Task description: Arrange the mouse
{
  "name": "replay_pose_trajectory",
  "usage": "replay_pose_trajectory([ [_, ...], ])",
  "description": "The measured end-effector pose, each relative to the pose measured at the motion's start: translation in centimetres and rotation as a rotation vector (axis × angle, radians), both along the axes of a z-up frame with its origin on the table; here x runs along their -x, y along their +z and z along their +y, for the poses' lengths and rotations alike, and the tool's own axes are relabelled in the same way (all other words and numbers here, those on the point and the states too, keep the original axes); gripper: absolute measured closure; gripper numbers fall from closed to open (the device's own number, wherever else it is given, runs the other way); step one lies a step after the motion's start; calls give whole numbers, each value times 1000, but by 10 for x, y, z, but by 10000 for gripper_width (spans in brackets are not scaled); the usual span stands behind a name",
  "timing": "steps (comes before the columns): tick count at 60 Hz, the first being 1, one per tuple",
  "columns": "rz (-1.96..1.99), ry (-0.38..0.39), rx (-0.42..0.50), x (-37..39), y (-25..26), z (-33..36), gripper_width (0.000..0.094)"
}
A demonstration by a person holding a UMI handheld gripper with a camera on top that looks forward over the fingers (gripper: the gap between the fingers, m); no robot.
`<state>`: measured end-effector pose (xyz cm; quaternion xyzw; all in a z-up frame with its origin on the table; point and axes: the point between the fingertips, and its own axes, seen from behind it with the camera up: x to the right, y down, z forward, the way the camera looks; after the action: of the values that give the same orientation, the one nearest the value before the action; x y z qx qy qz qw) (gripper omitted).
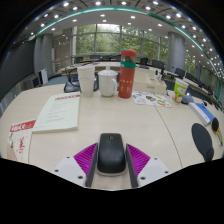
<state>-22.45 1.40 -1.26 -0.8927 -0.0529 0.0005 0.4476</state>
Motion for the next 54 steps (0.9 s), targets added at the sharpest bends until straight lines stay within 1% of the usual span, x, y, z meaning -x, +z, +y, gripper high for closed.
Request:
replay_pose_trajectory([
  [1,7,8,3,3,-1,0,456],
  [4,4,18,7,3,0,0,471],
  [15,13,64,22,6,-1,2,601],
  [20,12,86,12,7,8,0,621],
  [25,39,107,-29,8,39,-2,622],
  [31,89,108,-103,-8,99,-5,622],
  [39,131,83,-218,-75,190,-4,623],
  [44,112,55,-260,-138,224,0,623],
  [49,73,10,-265,-210,231,9,623],
  [54,40,-39,-230,-280,207,15,625],
])
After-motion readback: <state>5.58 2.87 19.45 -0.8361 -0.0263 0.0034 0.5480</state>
